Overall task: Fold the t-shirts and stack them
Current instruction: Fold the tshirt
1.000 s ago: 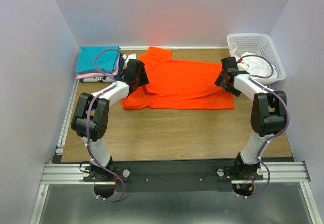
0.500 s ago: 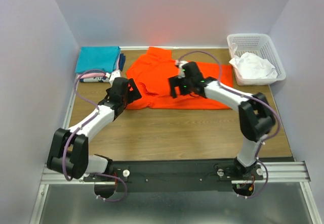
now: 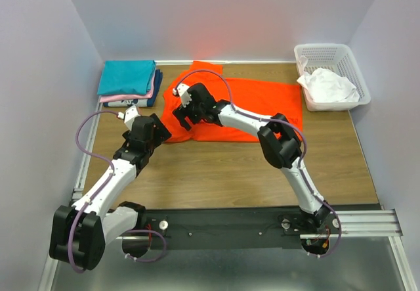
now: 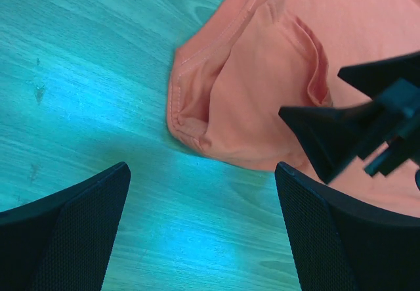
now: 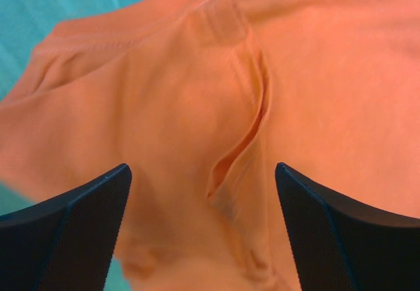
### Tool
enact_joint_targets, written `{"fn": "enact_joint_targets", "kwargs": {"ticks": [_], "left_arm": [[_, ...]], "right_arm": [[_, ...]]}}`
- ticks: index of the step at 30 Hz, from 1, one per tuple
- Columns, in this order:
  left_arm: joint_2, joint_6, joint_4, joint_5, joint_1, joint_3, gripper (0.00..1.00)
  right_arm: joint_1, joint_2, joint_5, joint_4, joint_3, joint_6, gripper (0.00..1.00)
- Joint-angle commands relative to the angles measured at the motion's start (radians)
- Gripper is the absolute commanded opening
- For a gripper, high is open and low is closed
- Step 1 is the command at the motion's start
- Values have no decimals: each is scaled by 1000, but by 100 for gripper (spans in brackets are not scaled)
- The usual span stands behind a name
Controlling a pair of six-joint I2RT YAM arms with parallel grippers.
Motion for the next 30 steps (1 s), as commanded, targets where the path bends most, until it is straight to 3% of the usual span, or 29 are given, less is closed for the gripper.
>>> {"fn": "enact_joint_targets", "kwargs": {"ticks": [1,7,8,11,15,18,30], "left_arm": [[-30,-10,3,-22,6,-21,98],[-11,-5,0,-30,6,-18,98],[-11,-5,0,-29,6,-18,98],[-11,-4,5,-30,6,-21,98],[-13,-2,6,-38,6,-22,98],[-14,-2,5,-41,6,-24,98],[18,1,18,-41,6,-16,98]], "right_arm": [[-6,71,86,4,93,-49,88],[-4,123,132,4,139,-46,63],[-4,123,144,4,139,-43,50],[-6,122,161,4,142,-40,31],[-6,116,172,3,142,-30,18],[-6,103,189,3,139,-9,1],[-6,45,304,7,90,114,1]]}}
